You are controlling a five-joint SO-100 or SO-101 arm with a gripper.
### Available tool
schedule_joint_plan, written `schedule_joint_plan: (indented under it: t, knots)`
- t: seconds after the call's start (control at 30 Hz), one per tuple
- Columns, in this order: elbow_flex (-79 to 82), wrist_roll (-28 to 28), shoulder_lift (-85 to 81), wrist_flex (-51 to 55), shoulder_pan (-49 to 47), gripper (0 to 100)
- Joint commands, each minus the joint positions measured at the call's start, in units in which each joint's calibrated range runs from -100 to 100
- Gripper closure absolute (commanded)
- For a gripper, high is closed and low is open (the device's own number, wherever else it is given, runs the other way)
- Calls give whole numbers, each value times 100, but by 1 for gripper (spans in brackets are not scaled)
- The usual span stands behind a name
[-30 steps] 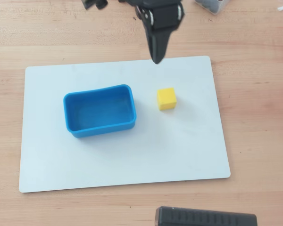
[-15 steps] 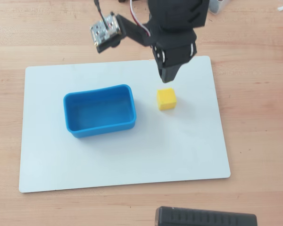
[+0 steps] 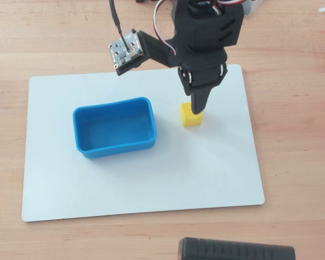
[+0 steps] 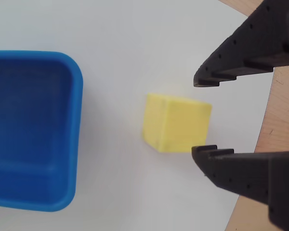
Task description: Pick up yellow cube and drop it in the blue rectangular bin
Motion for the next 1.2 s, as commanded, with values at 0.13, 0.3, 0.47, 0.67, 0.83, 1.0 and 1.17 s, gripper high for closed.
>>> schedule_joint_plan:
  t: [0.13,0.3,0.47,0.67,0.83,1.0,1.17]
  knots:
    - [-1041,-132,66,33,12,74]
    - [-1113,-132,326,-1,12,74]
    - [-1123,-137,484,-50,12,74]
    - [-1077,-147,661,-182,38,75]
    - [-913,-147,800,-372,21,76]
    - [-886,-147,883,-438,4,77]
    - [-886,-147,995,-463,-30,81]
